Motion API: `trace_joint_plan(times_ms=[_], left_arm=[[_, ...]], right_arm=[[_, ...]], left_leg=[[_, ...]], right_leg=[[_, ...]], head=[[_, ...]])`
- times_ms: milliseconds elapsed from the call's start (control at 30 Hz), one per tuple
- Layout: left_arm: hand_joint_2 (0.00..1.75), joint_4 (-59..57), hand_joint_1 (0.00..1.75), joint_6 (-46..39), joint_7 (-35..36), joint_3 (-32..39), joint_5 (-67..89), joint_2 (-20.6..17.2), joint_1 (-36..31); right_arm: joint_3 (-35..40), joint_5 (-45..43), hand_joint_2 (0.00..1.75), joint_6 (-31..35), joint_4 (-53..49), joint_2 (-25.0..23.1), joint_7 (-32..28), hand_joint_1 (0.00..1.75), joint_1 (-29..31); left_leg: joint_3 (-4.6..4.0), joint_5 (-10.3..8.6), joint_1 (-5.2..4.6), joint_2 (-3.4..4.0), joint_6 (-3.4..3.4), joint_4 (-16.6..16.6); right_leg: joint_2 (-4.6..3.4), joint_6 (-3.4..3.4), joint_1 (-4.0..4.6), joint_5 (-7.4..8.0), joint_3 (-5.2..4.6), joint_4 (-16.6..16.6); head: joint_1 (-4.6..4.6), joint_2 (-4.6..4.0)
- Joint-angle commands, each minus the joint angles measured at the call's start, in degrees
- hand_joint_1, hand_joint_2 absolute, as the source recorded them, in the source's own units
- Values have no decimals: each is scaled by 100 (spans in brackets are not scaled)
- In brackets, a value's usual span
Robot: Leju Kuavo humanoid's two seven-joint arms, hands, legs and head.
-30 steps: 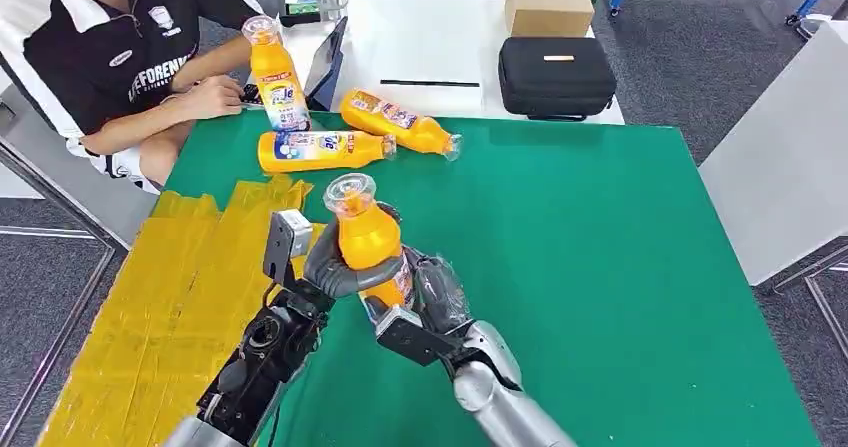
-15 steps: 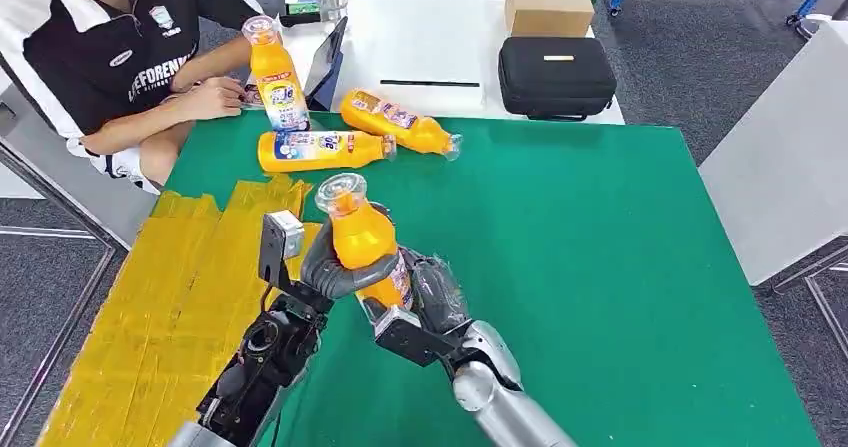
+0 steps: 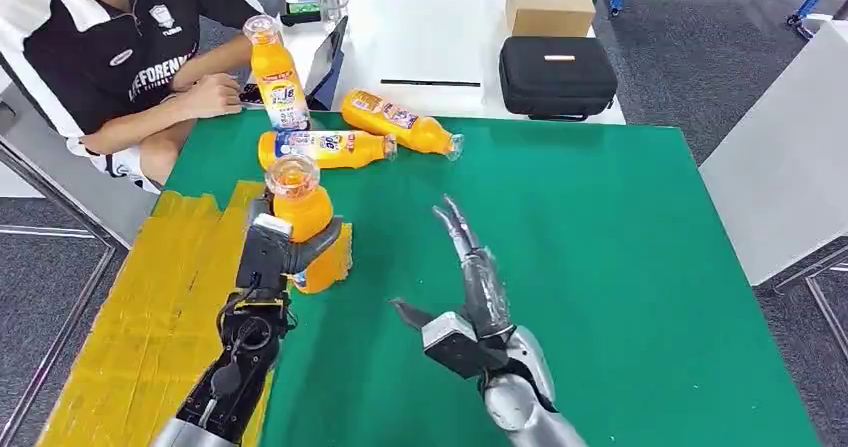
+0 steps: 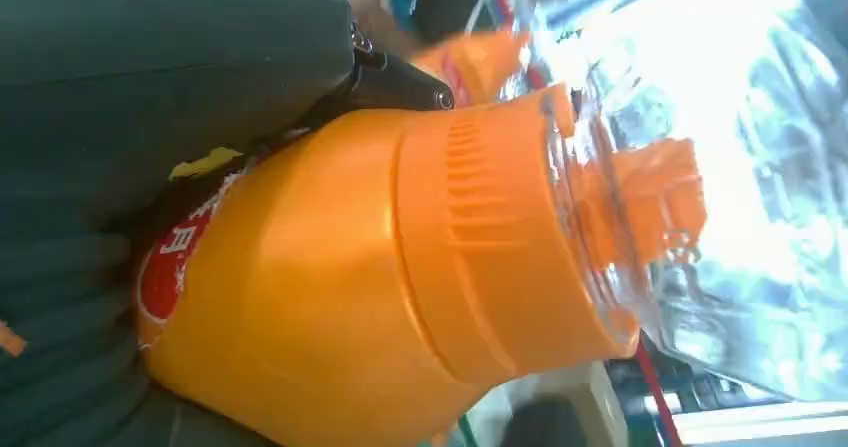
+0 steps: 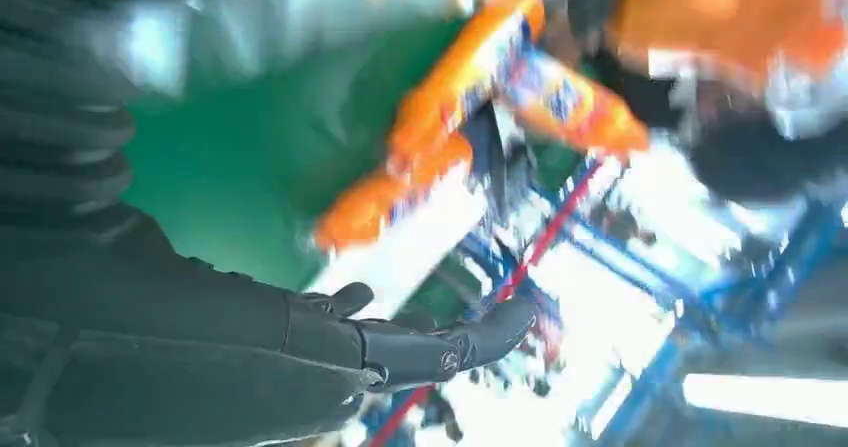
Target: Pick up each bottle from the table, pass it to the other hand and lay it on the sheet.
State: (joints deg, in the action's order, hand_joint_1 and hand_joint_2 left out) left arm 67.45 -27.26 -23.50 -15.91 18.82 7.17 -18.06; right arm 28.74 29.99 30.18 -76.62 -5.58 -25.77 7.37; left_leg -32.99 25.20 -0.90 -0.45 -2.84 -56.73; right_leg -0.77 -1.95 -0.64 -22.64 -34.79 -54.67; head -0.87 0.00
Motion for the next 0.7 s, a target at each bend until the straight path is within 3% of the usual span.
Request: trace_joint_plan(times_ms=[33,133,233,367,533,667,700], left_arm=[[175,-405,175,-1274,268,413,3314,-5,-186],[175,-214,175,-1274,338,932,5551,251,-40],[175,-287,175,-1274,1100,565,7022,83,-65],[175,-991,175,-1274,2068,-295,7118,-453,-392],[175,-991,175,-1274,2068,-295,7118,-453,-392],[175,-1729,175,-1274,2822,-1259,6999,-762,-610],[175,-1920,175,-1274,2679,-1026,7092,-638,-623]], right_arm=[[-376,-553,175,-159,-1005,319,62,0,-208],[-467,-897,175,-237,-1251,418,67,0,-255],[-477,-993,175,-285,-1172,399,92,0,-155],[-427,-960,175,-411,-1108,372,73,0,-144],[-427,-960,175,-411,-1108,372,73,0,-144],[-462,-971,175,-524,-1121,332,87,0,-91],[-320,-1042,175,-406,-1109,435,159,0,-39]], left_leg=[[26,11,7,-6,20,-1],[33,19,8,2,25,-4],[17,9,4,5,14,0],[36,14,8,7,24,1],[34,14,12,7,25,-1],[23,6,4,12,14,5],[32,11,7,15,18,4]], right_leg=[[15,7,8,-13,30,2],[9,9,9,-18,33,-3],[2,4,6,-6,17,4],[8,9,9,-14,34,2],[12,10,14,-14,34,2],[5,4,4,-7,20,3],[4,6,7,-10,28,4]], head=[[2,0],[-2,0],[-2,0],[0,0],[-2,0],[0,0],[0,0]])
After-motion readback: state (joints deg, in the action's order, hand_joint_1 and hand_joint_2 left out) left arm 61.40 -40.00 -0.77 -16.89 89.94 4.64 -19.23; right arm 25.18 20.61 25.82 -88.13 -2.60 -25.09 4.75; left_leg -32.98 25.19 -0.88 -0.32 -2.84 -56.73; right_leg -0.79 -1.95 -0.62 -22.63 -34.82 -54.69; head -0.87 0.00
